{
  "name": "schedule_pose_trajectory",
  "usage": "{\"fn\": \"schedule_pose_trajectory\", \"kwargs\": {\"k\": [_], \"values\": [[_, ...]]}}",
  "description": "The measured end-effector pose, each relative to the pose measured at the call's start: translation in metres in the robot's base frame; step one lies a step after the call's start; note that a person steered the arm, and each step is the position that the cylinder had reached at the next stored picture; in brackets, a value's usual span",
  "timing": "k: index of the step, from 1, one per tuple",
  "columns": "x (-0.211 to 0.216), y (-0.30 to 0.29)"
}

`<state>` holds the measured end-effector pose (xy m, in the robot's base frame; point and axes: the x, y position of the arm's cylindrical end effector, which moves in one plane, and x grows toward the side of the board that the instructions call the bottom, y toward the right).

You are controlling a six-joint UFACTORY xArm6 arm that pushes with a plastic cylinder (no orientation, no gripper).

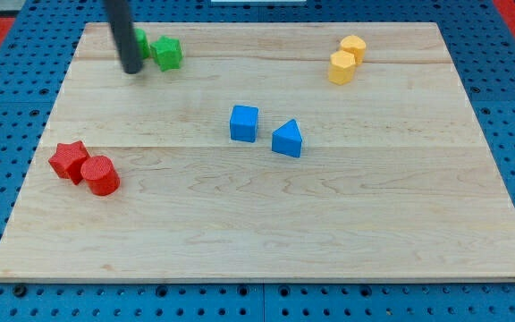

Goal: Move the green circle into the green star

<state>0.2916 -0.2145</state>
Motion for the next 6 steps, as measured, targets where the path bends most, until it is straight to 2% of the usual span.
{"fn": "schedule_pose_trajectory", "kwargs": {"k": [1,3,4,6], "values": [[-0.008,-0.049],[-0.059,-0.08],[-0.067,-0.06],[-0.071,0.017]]}}
